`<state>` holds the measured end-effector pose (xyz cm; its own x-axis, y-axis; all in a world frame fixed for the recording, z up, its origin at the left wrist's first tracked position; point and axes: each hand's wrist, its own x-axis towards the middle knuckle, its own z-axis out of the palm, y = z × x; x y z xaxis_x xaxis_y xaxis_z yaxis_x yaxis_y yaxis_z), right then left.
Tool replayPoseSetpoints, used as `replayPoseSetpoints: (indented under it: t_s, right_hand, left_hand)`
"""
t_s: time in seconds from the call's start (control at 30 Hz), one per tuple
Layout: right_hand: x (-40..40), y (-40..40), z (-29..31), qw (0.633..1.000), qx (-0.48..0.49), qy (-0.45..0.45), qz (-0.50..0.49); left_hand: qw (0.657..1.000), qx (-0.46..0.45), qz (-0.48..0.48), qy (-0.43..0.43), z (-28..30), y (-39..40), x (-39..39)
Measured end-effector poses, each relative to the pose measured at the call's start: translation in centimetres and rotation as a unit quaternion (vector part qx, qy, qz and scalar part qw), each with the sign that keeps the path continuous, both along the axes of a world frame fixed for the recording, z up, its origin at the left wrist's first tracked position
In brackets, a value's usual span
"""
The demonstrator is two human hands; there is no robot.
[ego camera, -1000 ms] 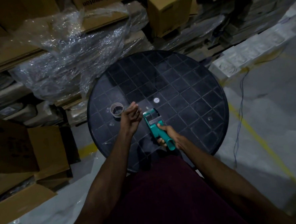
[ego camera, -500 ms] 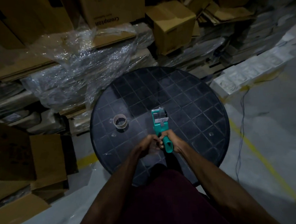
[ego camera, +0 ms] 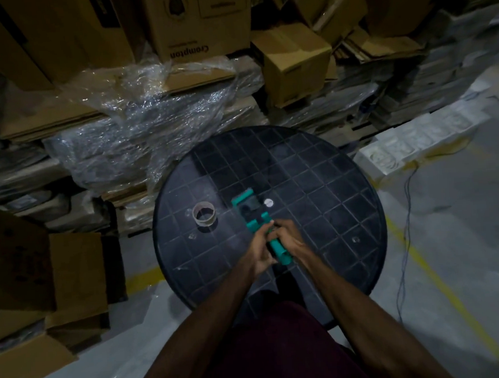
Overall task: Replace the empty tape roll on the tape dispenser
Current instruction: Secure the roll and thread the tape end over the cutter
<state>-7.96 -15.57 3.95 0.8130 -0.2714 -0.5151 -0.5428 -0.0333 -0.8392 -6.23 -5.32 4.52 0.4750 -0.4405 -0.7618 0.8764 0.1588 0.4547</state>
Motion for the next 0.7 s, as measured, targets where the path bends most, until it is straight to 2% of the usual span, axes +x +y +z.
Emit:
replayPoseSetpoints:
  t_s: [0.07, 0.17, 0.23, 0.3, 0.37, 0.43, 0.53, 0.63, 0.7]
  right_hand:
    - [0.2, 0.3, 0.0, 0.998, -0.025, -0.037, 0.051]
    - [0.7, 0.6, 1.2, 0.982, -0.131, -0.036, 0.131]
    - [1.0, 0.5, 1.8, 0.982, -0.111, -0.039, 0.146]
    - [1.0, 0.3, 2.0, 0.993, -0.035, -0.058, 0.096]
    - [1.1, 0.2, 2.2, 0.997, 0.025, -0.076, 0.011]
    - [1.1, 0.1, 2.8, 0.99, 0.102, -0.068, -0.067]
    - [0.9, -0.1, 2.9, 0.971, 0.206, -0.027, -0.115]
    - [0.9, -0.7, 2.5, 0.962, 0.211, 0.001, -0.171]
    - [0.9, -0.9, 2.4, 0.96, 0.195, 0.015, -0.202]
  left_hand:
    - [0.998, 0.029, 0.047, -0.009, -0.6, -0.1, -0.4]
    - [0.991, 0.066, 0.106, -0.051, -1.7, 0.3, 0.1]
    - [0.981, 0.101, 0.14, -0.084, -4.7, 1.1, 2.0]
    - [0.979, 0.111, 0.137, -0.099, -6.1, 2.0, 3.3]
    - [0.964, 0.168, 0.16, -0.131, -3.0, 2.8, 3.0]
    - [0.937, 0.227, 0.172, -0.202, -1.4, 3.3, 2.5]
    - [0.909, 0.251, 0.144, -0.301, -0.2, 3.9, 1.7]
    - [0.881, 0.302, 0.096, -0.351, -1.5, 4.5, 2.3]
    - [0.864, 0.342, 0.062, -0.364, -4.7, 4.8, 3.7]
